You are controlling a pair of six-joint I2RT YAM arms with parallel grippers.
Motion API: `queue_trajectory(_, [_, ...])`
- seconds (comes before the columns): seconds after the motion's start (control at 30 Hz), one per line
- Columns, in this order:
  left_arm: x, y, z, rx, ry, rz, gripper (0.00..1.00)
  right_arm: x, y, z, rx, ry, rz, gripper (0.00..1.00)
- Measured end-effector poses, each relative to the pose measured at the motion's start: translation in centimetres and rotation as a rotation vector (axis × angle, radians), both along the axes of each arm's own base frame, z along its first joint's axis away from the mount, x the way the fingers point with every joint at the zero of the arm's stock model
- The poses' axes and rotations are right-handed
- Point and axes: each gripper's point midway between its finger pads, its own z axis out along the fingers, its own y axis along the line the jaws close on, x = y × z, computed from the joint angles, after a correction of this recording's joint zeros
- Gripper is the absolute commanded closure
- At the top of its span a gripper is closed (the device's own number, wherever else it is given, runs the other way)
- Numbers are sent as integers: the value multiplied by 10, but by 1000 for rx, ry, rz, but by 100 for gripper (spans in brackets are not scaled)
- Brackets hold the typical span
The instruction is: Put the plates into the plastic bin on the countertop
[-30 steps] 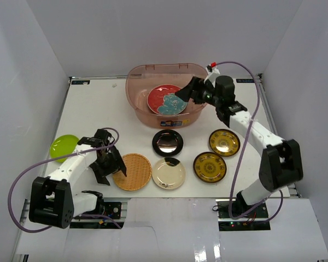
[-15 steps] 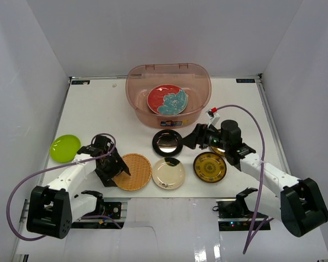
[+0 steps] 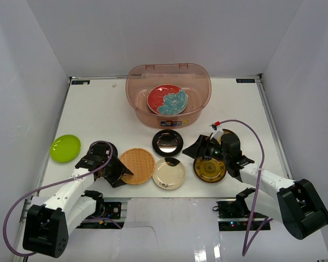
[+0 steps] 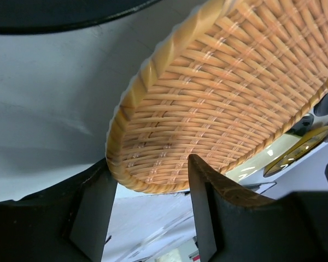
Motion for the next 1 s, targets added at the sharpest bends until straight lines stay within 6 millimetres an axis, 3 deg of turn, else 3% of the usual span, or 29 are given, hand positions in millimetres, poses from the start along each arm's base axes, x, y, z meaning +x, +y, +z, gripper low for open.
queue_trajectory(0.07, [1, -3, 0, -10, -16, 9, 52, 1, 0, -2, -2, 2, -6, 12])
queue_trajectory(0.13, [-2, -7, -4, -11, -40, 5, 78, 2, 1, -7, -9, 10, -5, 12])
queue_trajectory(0.27, [5, -21, 11, -76, -175, 0, 99, -5, 4, -18, -27, 38, 14, 12])
queue_trajectory(0.63, [5, -9, 26, -21, -312, 48, 100, -19, 6, -17, -46, -8, 62, 8])
queue_trajectory(0.73, [8, -2, 45, 10, -347, 63, 100, -21, 2, -23, -77, -5, 65, 7])
queue_trajectory(0.87, [20, 10, 130, 30, -517, 104, 100, -23, -1, -30, -122, -6, 77, 5])
queue_trajectory(1.0, [27, 12, 235, -55, -758, 131, 100, -22, -2, -40, -157, 7, 91, 6])
